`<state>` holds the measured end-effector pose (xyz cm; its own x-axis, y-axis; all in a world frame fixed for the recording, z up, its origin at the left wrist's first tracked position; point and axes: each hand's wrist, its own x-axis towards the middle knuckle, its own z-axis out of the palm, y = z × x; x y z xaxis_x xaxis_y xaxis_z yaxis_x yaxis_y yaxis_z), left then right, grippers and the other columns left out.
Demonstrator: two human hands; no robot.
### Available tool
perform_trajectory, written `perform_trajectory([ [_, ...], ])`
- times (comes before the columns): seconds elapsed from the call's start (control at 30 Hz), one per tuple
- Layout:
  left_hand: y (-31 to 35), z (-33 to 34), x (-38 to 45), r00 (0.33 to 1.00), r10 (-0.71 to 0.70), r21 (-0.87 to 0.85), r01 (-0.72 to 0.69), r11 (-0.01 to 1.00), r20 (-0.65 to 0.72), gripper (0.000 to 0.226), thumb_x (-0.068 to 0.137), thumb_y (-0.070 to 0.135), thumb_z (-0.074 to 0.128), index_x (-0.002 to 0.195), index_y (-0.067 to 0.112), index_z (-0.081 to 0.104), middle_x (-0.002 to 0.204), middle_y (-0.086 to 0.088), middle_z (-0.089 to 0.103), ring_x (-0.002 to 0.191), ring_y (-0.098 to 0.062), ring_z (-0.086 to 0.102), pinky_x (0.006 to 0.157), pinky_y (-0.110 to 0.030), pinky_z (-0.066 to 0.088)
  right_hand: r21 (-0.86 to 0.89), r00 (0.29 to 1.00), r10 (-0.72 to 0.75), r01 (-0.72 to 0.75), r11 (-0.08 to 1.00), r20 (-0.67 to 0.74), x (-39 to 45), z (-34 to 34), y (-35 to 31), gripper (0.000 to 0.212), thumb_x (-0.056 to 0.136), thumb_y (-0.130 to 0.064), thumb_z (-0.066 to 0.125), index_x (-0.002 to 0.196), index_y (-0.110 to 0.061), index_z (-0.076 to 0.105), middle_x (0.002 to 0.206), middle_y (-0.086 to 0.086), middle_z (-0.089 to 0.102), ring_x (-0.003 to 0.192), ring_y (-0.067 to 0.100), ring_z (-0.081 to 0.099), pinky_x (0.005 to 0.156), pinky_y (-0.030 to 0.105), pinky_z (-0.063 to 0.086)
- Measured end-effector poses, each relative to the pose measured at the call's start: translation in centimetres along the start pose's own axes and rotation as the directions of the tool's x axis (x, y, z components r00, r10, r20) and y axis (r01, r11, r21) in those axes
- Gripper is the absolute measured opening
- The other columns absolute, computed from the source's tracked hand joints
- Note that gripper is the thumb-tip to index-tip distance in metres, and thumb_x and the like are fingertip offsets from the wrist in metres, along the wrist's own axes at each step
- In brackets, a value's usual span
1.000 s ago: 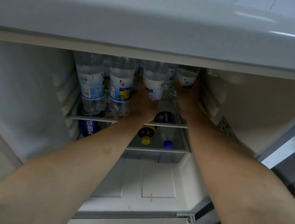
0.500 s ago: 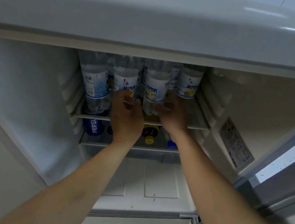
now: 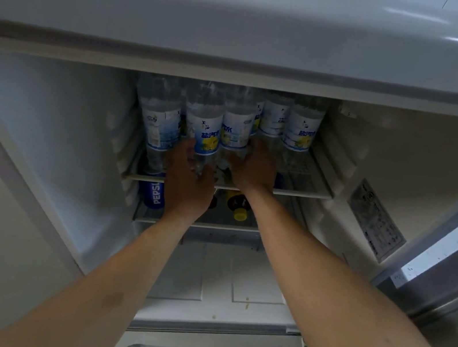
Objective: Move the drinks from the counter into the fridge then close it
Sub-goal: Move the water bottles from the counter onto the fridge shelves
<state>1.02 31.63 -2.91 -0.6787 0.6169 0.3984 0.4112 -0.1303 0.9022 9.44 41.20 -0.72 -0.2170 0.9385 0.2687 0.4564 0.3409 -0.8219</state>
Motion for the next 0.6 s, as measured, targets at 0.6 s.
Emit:
perform_trajectory([
  [0.6,-2.9,-1.1,-7.0,0.980,0.021,-0.058,-0.010,0.998,0.200,0.049,0.091,0.008,0.064,0.136,0.011,0.045,0.127,-0.010,0.053,0.111,-0.017,0.056,0.092,-0.034,0.052,0.073,0.984,-0.005,0.018,0.997,-0.177,-11.1,-3.6,5.5,0.033,0.092,-0.029,0.068,0.123,-0.022,0.060,0.109,-0.011,0.065,0.101,0.007,0.061,0.081,0.022,0.049],
])
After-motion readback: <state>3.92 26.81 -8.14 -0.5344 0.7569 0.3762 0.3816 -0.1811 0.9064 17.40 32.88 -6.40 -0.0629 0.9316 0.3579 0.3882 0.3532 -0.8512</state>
